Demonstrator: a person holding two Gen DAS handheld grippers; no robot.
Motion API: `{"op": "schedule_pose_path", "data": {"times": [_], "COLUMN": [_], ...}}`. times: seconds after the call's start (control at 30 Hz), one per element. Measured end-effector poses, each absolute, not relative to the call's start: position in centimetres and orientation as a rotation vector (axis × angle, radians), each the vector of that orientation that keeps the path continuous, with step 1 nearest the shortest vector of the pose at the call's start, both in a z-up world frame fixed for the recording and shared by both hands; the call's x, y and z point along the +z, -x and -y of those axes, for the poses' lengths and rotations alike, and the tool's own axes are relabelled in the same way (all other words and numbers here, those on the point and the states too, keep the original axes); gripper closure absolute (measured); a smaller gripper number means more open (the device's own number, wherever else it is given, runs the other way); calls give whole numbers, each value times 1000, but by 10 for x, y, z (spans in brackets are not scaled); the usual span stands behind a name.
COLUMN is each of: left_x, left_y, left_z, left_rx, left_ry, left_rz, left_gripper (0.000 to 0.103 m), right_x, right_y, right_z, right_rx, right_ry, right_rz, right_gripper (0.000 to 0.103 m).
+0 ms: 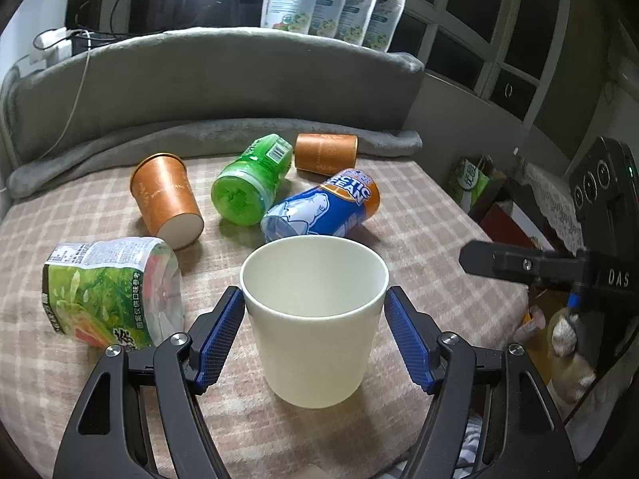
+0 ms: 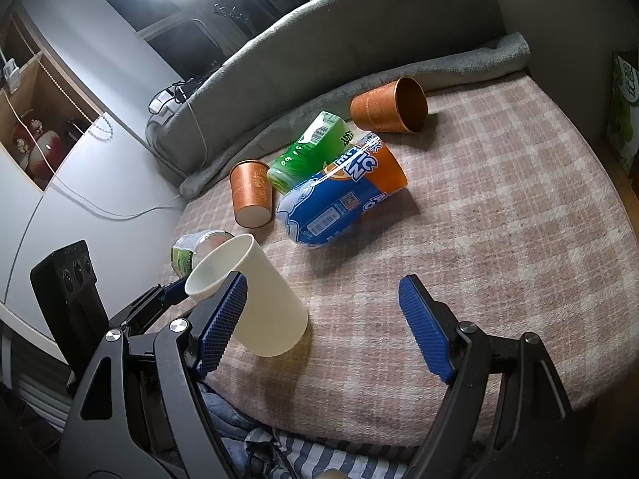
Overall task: Flip cup upright
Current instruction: 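Withdraw the right gripper from the upright white cup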
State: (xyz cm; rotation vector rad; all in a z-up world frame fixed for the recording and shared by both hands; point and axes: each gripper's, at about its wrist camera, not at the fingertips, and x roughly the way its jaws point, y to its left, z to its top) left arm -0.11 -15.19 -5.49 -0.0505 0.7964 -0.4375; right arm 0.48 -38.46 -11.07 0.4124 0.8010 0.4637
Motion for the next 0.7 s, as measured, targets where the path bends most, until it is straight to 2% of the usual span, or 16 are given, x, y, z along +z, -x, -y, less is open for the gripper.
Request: {"op": "schedule_pose_path", "data": {"times": [0.33, 0.47, 0.7], "left_x": [-55, -56, -51], "left_y": [11, 15, 20], "left_z": [149, 148, 142], "left_rx": [-488, -510, -524], "left_ry": [51, 60, 76], "left_rz": [-839, -860, -857], "left_gripper": [30, 26, 24], "right_x": [-105, -103, -96], "right_y": [-1, 1, 7], "right_z": [378, 376, 374], "right_rx": [468, 466, 459], "right_ry": [-396, -391, -378], "right_rz": [-788, -783, -757], "right_gripper": [22, 22, 22]}}
